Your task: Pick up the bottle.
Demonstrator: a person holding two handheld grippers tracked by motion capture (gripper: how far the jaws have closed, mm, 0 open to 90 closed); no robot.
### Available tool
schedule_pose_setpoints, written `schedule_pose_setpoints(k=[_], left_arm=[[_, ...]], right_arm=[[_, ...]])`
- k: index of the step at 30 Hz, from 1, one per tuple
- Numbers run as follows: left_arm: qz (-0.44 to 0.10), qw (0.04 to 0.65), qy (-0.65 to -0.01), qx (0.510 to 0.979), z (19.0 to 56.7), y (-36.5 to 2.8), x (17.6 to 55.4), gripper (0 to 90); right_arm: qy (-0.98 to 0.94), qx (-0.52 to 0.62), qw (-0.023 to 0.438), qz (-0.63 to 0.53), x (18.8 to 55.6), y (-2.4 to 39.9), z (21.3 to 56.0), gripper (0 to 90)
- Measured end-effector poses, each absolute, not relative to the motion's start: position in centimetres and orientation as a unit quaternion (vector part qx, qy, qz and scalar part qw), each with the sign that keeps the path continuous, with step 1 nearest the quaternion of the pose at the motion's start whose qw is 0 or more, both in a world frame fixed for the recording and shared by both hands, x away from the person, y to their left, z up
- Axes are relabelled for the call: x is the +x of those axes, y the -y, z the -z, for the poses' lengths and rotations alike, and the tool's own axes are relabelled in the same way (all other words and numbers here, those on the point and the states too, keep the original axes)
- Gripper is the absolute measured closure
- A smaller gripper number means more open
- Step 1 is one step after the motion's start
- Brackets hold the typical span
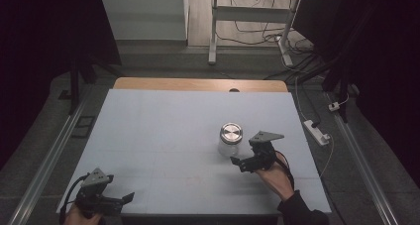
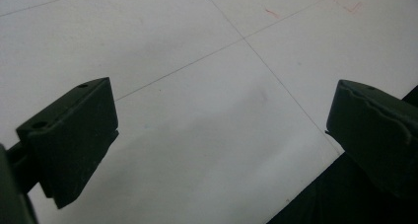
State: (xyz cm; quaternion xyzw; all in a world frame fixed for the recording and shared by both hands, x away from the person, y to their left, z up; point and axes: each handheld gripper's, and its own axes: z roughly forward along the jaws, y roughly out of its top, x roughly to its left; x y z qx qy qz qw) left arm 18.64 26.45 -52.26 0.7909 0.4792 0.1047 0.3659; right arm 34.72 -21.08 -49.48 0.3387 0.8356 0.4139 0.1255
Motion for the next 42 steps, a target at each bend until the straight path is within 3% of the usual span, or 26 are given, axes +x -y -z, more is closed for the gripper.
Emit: schedule_pose_setpoints(k=[27,32,33,42], left_arm=[[-0.1,0.371,-0.477,0.79,52.3,-26.6,18.7,0.2],[-0.099,0.371,-0.477,0.79,52.3,-26.6,18.7,0.2],[-0.098,0.371,-0.477,0.79,52.3,-26.6,18.7,0.2],[-0.096,0.372,-0.476,0.791,52.3,-26.6,18.7,0.3]], right_arm=[[-0.844,0.336,0.125,-0.4,38.9,18.1,51.1,0.0],[-0.841,0.323,0.132,-0.412,38.9,18.0,50.9,6.0],[-0.842,0.317,0.134,-0.414,38.9,18.0,50.9,11.3],[-0.848,0.3,0.158,-0.408,38.4,17.8,50.6,14.7]])
